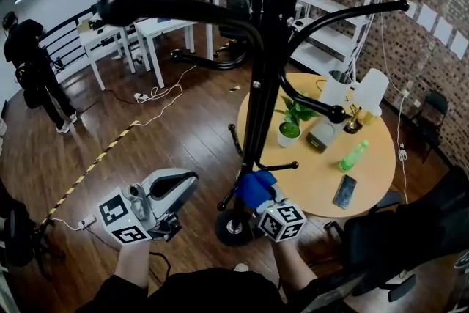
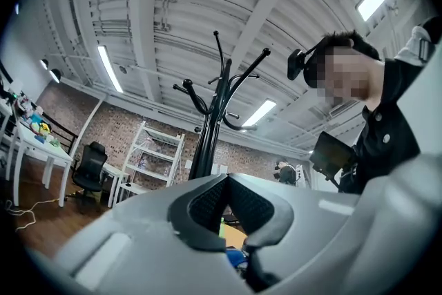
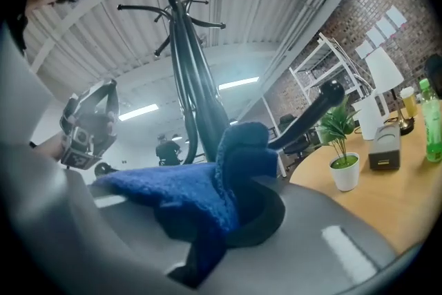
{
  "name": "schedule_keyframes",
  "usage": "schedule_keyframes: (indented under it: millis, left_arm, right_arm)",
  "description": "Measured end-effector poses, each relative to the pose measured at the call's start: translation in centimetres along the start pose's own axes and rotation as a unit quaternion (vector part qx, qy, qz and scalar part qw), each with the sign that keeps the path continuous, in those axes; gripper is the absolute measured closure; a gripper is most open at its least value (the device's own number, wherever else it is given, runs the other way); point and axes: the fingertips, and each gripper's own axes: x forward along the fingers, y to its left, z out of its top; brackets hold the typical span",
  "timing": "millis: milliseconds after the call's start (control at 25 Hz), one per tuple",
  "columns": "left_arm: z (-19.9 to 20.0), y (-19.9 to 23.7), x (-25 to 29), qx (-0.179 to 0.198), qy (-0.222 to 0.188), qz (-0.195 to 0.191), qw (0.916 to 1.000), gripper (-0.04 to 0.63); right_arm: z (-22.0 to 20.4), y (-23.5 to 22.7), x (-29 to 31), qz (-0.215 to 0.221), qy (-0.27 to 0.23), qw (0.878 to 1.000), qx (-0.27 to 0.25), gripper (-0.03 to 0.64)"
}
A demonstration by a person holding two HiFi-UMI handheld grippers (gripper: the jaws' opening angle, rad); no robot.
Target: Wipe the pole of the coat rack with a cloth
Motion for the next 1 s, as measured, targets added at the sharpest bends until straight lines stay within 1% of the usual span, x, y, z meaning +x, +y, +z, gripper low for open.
schedule_keyframes:
  millis: [80,160,240,320,440,520,600,680,760,840,880,1000]
  left_arm:
    - [0.3,0.4,0.5,0.007,0.001,0.012,0.9999,0.592]
    - [0.2,0.8,1.1,0.010,0.005,0.022,0.9997,0.592]
    - [-0.1,0.8,1.7,0.011,0.010,0.024,0.9996,0.592]
    - [-0.1,0.8,1.9,0.011,0.012,0.020,0.9997,0.592]
    - [0.1,1.0,1.9,0.008,0.009,0.008,0.9999,0.592]
    - [-0.1,1.2,1.7,0.003,0.009,-0.007,0.9999,0.592]
    - [-0.2,1.5,1.0,-0.002,0.011,-0.026,0.9996,0.592]
    - [-0.1,2.1,-0.2,-0.009,0.012,-0.048,0.9987,0.592]
    - [0.0,3.0,-1.3,-0.022,0.013,-0.080,0.9965,0.592]
    - [0.2,3.7,-2.3,-0.038,0.016,-0.117,0.9922,0.592]
    - [0.4,4.2,-2.9,-0.045,0.017,-0.131,0.9902,0.592]
    - [0.8,5.7,-4.5,-0.065,0.022,-0.154,0.9856,0.592]
  right_arm:
    - [1.7,0.8,0.2,0.017,-0.019,1.000,0.012,0.592]
    - [3.3,1.3,0.2,0.026,-0.029,0.999,0.010,0.592]
    - [5.1,1.8,-0.1,0.029,-0.039,0.999,0.009,0.593]
    - [7.2,2.6,-0.4,0.035,-0.060,0.998,0.008,0.593]
    - [10.1,4.8,-0.8,0.044,-0.096,0.994,-0.023,0.592]
    - [10.8,5.7,-0.9,0.036,-0.100,0.993,-0.048,0.593]
    - [10.5,6.6,-0.7,0.022,-0.095,0.993,-0.067,0.592]
    - [8.9,7.3,-0.2,-0.003,-0.077,0.993,-0.087,0.592]
    - [7.0,7.2,0.3,-0.047,-0.058,0.993,-0.095,0.592]
    - [5.4,6.5,0.1,-0.098,-0.044,0.991,-0.081,0.592]
    - [4.8,6.2,0.2,-0.115,-0.033,0.990,-0.068,0.592]
    - [3.6,6.1,1.0,-0.145,-0.001,0.989,-0.025,0.592]
